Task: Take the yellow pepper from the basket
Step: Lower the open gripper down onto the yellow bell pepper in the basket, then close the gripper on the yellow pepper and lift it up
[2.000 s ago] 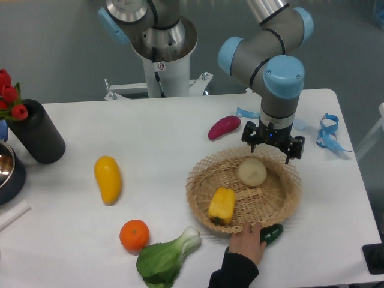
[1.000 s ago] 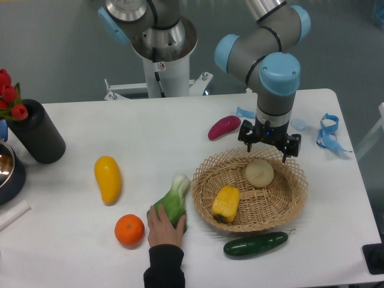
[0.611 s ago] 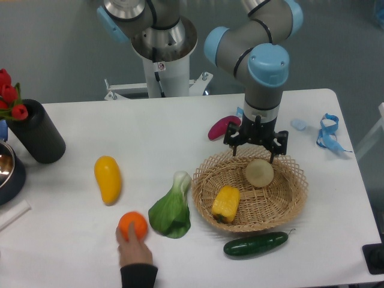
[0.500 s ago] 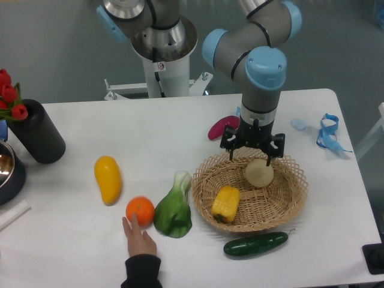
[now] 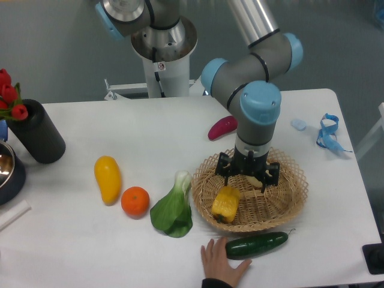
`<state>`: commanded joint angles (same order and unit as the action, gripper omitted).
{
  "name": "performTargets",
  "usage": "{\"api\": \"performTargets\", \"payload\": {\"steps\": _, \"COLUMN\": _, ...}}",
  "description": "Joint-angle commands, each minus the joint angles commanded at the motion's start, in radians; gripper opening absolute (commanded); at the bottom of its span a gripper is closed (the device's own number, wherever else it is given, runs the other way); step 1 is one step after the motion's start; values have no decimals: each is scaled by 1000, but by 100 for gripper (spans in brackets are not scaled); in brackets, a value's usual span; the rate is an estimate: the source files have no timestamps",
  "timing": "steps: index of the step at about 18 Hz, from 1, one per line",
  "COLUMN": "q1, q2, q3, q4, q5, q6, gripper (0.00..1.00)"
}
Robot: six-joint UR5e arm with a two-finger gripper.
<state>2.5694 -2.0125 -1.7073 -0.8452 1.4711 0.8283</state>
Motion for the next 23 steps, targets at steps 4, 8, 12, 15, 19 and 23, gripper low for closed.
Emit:
{"api": "performTargets", "payload": {"steps": 4, "q1": -12, "q2": -20, "q3": -3, "q4": 0, "q5": 2, "q6": 0, "gripper": 100}}
{"api": "performTargets", "payload": {"steps": 8, "q1": -28, "q2": -40, "q3": -8, "q4": 0, "q5": 3, "q6": 0, "gripper": 100}}
{"api": "performTargets", "payload": {"steps": 12, "q1": -41, "q2": -49, "q3": -6, "q4": 0, "q5": 6, "q6": -2, "gripper": 97}}
{"api": "performTargets", "payload": {"steps": 15, "q1": -43, "q2": -54, "q3": -3, "q4": 0, "q5": 6, "q6": 0, "gripper": 59}}
{"api": "performTargets", "payload": {"steps": 19, "q1": -41, "q2": -52, "q3": 2, "q4": 0, "q5": 6, "q6": -2, "gripper": 6}}
{"api": "performTargets", "payload": {"steps": 23, "q1": -37, "q2": -34, "q3": 11, "q4": -2, "q5": 6, "q6": -2, "gripper": 0}}
